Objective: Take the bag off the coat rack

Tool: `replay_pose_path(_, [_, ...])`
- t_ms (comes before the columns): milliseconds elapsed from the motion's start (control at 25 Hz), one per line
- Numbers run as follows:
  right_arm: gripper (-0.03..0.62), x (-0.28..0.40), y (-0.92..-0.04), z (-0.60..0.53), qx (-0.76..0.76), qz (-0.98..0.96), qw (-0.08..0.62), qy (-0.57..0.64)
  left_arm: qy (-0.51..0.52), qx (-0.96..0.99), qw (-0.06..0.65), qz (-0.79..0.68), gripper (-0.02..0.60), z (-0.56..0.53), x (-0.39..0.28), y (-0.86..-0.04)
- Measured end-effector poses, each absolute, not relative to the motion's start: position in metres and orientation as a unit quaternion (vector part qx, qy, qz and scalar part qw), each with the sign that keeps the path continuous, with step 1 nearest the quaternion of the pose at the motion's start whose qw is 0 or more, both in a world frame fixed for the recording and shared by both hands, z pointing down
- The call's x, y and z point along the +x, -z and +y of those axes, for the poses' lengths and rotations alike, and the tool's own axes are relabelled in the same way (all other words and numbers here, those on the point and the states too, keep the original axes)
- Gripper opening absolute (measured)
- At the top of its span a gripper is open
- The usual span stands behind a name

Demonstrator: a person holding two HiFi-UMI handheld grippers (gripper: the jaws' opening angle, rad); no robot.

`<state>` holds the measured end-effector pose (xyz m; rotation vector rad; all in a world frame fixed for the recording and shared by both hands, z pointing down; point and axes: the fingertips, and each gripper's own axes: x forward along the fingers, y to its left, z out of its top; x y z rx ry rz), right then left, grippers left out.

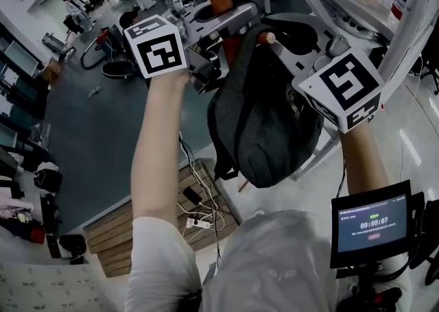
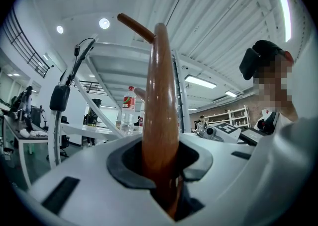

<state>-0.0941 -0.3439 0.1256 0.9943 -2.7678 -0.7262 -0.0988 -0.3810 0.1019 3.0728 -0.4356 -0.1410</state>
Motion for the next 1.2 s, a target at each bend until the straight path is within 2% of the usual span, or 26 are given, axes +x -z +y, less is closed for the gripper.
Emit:
replay_pose_path(320, [0.045, -0.064, -0.103, -0.314, 0.326, -0.918, 0.006, 0.224, 0.047, 0.987, 0.02, -0.149, 0.107, -0.389, -0.103, -0.108])
replay_pose_path(520, [0.046, -0.036, -0.121, -0.3, 0.325, -0.928, -0.017, 0.182, 0.051, 0.987, 0.024, -0.149, 0.107, -0.393, -0.11, -0.115])
replay_pose_path(800, [0.046, -0.031, -0.195, -0.282, 0.344, -0.929, 0.001, 0.138, 0.047, 0.985, 0.014, -0.166, 0.107, -0.39, -0.121, -0.13])
replay_pose_path(1040, [0.046, -0.038, -0.248, -0.271, 0.343, -0.931, 0.031, 0.119, 0.013, 0.973, -0.036, -0.228, 0.109, -0.393, -0.129, -0.146])
replay_pose_path(1200, [0.046, -0.039, -0.267, -0.264, 0.337, -0.934, 0.037, 0.112, 0.005, 0.961, -0.075, -0.265, 0.161, -0.389, -0.132, -0.15])
